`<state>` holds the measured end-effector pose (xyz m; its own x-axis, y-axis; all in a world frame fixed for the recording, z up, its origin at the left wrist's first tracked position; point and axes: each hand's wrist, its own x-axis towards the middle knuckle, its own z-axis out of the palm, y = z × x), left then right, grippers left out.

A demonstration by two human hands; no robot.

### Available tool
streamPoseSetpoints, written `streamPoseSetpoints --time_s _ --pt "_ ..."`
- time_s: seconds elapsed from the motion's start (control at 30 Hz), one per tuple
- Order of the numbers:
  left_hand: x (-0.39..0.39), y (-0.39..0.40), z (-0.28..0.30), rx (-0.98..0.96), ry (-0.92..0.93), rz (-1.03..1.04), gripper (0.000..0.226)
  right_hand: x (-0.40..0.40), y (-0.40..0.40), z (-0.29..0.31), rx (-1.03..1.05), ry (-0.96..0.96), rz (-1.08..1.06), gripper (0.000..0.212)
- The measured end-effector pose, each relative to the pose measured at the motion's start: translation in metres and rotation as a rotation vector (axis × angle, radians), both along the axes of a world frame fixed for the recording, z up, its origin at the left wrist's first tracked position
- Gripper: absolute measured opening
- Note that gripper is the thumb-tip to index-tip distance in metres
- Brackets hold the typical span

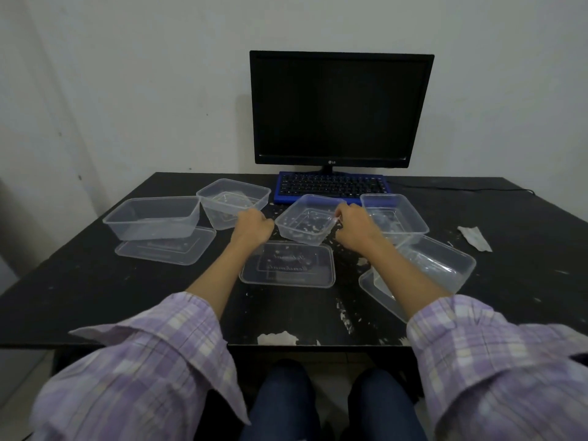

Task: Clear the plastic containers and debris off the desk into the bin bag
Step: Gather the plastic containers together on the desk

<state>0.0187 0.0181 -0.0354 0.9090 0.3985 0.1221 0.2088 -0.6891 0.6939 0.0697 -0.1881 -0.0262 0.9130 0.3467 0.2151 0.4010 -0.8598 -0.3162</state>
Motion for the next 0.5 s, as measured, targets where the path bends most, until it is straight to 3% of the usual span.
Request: streamPoseSetpoints --time_s 0.27,0.5 --pt "0.022 -0.010 -0.006 -0.186 0.004 0.057 0.024 0.006 0.014 -0.001 0.115 0.019 0.127 0.016" --pt "0.029 0.002 0.001 -0.186 0.032 0.128 0.021 0.014 0.019 0.008 0.136 0.004 0.115 0.021"
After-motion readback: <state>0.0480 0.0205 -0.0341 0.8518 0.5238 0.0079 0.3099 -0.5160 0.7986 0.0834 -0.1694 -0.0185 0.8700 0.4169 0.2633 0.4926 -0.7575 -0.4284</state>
